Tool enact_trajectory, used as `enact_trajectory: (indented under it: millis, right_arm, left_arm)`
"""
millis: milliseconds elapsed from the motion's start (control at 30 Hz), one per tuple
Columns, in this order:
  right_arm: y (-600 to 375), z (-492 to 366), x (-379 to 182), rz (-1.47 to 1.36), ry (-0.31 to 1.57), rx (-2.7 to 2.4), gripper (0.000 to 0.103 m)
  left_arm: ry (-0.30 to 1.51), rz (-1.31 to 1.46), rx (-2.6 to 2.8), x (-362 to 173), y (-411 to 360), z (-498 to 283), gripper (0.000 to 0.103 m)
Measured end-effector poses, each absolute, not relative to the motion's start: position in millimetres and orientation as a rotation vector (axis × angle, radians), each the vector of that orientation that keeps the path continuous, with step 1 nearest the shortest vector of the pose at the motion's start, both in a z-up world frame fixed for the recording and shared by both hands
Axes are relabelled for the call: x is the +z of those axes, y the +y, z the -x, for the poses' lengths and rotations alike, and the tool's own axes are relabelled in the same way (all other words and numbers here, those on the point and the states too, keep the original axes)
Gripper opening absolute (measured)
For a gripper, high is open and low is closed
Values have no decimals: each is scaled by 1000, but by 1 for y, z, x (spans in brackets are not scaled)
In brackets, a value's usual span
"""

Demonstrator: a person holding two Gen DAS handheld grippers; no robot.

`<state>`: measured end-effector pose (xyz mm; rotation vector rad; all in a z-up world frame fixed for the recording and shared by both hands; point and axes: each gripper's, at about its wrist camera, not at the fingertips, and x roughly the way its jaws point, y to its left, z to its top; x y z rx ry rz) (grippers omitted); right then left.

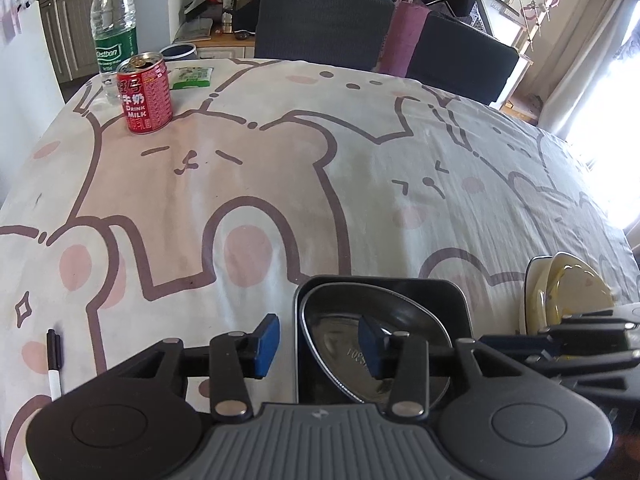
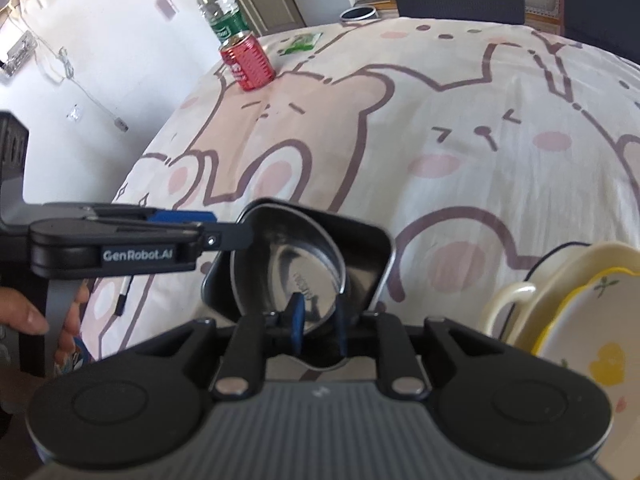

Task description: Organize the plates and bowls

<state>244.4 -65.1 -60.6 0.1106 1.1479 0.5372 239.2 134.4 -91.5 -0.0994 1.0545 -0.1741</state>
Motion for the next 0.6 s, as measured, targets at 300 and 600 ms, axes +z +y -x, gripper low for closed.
enact_trajectory:
  millis: [300, 600]
  right_arm:
    - [-85, -252, -62, -150, 1148, 455, 22]
    - [-82, -258, -79, -169, 1206, 456, 22]
  left_arm:
    - [1114, 82, -190, -93, 151, -230, 40]
    - [1173, 15, -171, -111, 149, -238, 32]
